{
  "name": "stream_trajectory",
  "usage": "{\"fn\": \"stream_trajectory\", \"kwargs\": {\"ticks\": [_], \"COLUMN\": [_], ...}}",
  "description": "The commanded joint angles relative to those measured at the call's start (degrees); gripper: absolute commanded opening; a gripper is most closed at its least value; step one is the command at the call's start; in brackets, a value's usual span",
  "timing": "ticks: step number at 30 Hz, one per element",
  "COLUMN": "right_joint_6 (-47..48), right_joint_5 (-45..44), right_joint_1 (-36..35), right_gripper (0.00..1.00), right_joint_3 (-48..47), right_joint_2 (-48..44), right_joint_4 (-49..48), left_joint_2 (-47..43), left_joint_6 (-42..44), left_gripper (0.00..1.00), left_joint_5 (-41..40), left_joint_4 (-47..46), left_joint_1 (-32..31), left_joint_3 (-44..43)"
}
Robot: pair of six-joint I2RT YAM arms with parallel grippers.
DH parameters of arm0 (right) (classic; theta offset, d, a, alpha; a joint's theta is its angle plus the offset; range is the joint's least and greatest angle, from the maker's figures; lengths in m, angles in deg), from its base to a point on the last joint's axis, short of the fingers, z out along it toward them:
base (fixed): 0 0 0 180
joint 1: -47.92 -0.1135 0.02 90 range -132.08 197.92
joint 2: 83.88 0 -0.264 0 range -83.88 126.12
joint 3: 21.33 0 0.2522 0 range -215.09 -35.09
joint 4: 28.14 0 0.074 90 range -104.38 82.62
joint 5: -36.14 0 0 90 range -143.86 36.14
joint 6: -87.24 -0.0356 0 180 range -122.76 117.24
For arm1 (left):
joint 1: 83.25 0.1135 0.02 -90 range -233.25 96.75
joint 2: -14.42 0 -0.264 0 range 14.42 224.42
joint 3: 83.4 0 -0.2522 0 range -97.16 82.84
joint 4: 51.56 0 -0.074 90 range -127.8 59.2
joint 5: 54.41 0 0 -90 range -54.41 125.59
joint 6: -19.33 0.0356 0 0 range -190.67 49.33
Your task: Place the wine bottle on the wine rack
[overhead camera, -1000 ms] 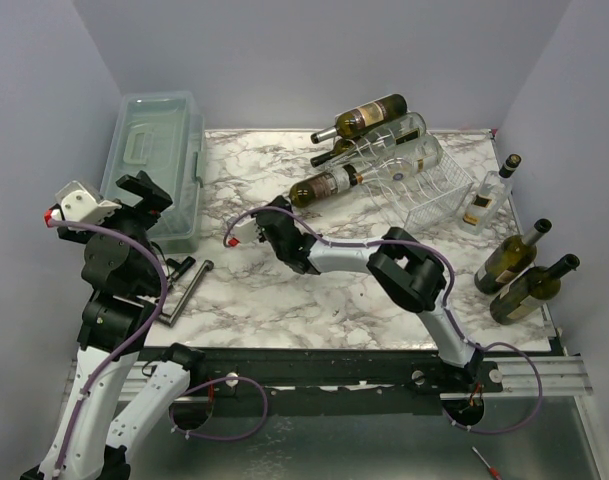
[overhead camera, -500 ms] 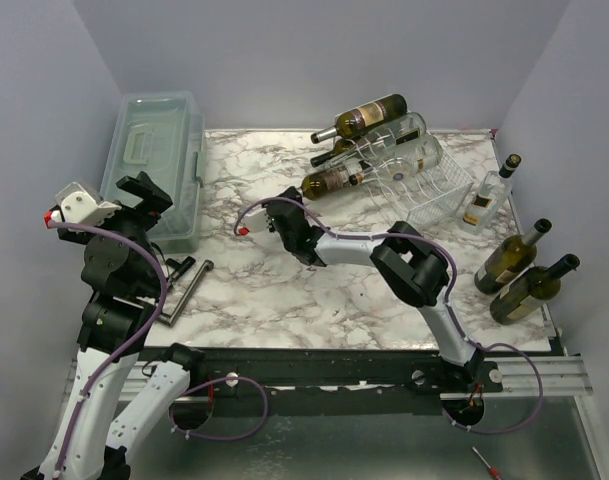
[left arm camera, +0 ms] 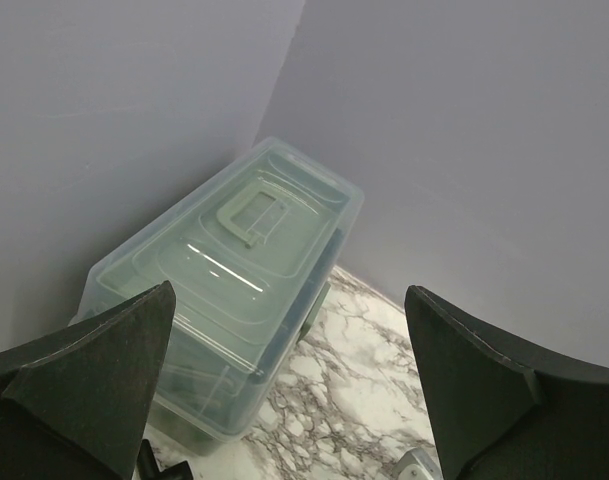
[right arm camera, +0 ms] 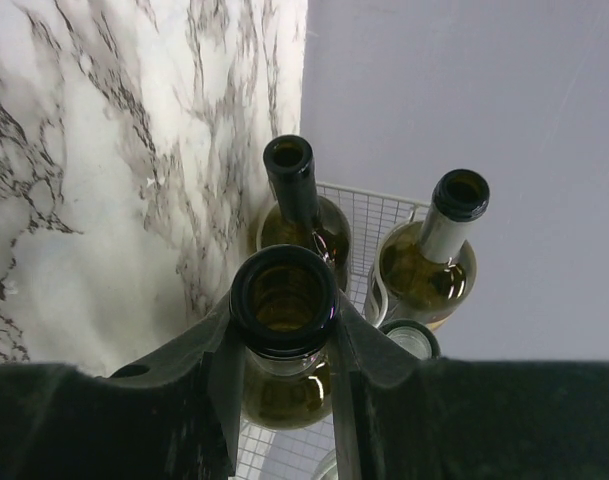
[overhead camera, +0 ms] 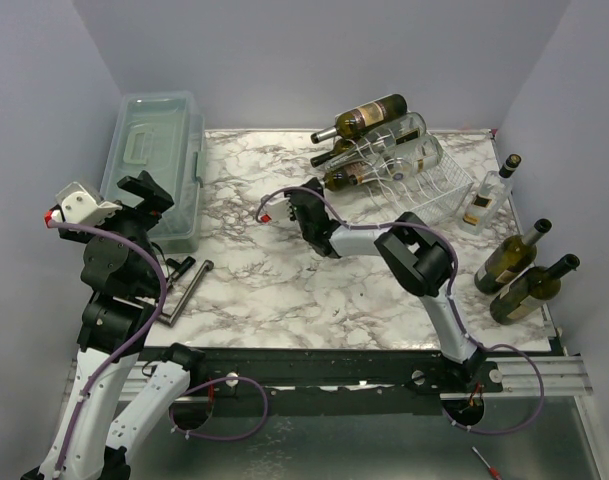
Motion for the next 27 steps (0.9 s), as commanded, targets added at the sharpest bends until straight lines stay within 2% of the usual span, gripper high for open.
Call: {"fn": "stream_trajectory", "kwargs": {"ticks": [1,27], "right_joint_6": [7.89,12.46], "right_joint_5": [-0.12,3.21], "right_joint_1": [1.55,8.27], "right_gripper": [0.01,0.01], "right_joint_3": [0.47,3.29], "right_joint_2": [0.84,6.55], "right_joint_4": [-9.85,-21.4], "left_joint_2": [-0.58,-0.55], "left_joint_6": [-0.41,-0.04], "left_gripper": [0.99,0.99], "left_joint_5": [1.3,1.12], "left_joint_4": [-1.01,-1.46], "left_joint_1": [0.05,-0.86], "left_joint_3": [0.69,0.84]}}
